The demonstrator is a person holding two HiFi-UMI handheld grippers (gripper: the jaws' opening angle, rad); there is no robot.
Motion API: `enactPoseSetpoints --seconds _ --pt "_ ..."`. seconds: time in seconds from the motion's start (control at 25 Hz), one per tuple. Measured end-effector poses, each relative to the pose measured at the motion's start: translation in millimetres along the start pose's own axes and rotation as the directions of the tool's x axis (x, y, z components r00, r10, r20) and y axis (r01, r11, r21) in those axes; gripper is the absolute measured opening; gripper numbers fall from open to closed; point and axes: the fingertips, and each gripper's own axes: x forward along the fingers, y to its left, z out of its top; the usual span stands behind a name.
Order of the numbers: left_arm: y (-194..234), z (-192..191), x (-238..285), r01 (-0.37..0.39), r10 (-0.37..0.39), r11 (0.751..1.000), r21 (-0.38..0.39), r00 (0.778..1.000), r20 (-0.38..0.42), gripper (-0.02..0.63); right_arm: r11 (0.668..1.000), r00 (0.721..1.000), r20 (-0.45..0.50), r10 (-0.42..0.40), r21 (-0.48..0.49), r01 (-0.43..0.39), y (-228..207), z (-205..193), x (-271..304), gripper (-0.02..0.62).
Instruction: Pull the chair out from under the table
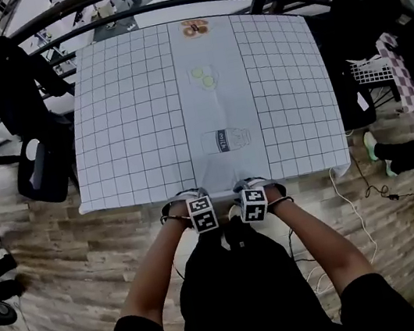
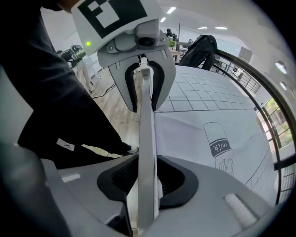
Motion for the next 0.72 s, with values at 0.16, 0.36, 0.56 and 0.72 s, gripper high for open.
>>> enactPoseSetpoints --seconds 0.16,0.36,0.56,0.72 --pt "0.4 2.2 9.6 0.014 -0.014 1.0 0.015 1.0 -0.015 0.152 0.999 0.999 -0.021 -0.027 -0.028 0.027 -4.9 2.4 11.4 0.114" --pt "5.2 8.1 21.4 0.01 -0.01 0.999 -0.038 1.0 0.003 0.146 1.0 0.999 -0.052 -0.016 -0.023 0.015 -3.9 0.4 25.5 0.1" --pt "6.5 9.1 30.6 0.002 -0.002 1.0 -0.012 1.0 -0.004 0.141 1.0 0.998 -0.063 -0.025 -0.007 0.024 -5.5 1.1 33.3 0.081" --pt "6.8 6.8 38.8 0.009 -0.009 1.0 -0.001 1.0 -0.019 0.141 1.0 0.997 -0.075 -0.005 0.005 0.005 -4.8 0.9 39.5 0.083"
